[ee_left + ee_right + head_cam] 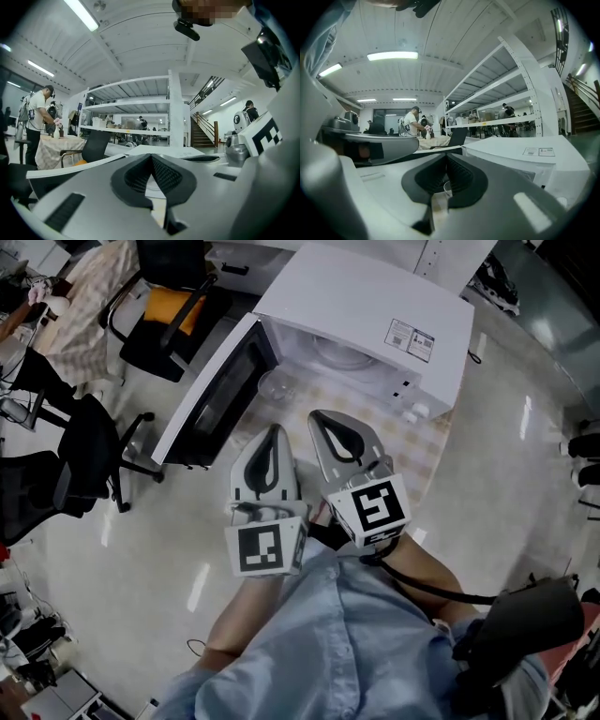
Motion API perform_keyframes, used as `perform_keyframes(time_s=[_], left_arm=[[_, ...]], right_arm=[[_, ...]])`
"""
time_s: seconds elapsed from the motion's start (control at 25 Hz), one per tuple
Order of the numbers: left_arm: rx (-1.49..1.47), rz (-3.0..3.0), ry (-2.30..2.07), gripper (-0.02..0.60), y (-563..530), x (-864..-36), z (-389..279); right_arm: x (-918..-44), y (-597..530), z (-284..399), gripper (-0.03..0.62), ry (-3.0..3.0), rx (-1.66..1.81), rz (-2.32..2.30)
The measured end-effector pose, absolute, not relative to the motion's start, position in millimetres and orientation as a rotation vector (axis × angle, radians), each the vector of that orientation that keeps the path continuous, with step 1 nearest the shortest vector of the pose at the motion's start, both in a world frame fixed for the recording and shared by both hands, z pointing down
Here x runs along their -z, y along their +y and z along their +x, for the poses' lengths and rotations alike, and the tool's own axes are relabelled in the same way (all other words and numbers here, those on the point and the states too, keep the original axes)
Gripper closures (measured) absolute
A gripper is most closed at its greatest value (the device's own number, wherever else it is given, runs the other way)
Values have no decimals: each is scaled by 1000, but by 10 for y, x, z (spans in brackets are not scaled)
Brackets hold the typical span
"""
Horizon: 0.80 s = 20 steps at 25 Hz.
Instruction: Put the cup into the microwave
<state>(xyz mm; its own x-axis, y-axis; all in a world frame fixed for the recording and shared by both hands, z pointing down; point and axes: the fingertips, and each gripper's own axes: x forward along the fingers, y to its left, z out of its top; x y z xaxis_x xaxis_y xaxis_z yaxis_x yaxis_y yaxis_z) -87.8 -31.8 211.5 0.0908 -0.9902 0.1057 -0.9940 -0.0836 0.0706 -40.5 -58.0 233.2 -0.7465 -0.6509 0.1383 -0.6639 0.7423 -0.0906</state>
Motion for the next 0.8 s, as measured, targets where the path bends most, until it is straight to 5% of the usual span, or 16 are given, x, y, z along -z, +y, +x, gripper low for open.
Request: perform_keyframes(time_s=[0.8], left_arm=[[38, 2168, -2057, 575, -978, -3485, -1526]], right_arm=[[-4063, -1091, -907, 572, -2738, -231, 1029]])
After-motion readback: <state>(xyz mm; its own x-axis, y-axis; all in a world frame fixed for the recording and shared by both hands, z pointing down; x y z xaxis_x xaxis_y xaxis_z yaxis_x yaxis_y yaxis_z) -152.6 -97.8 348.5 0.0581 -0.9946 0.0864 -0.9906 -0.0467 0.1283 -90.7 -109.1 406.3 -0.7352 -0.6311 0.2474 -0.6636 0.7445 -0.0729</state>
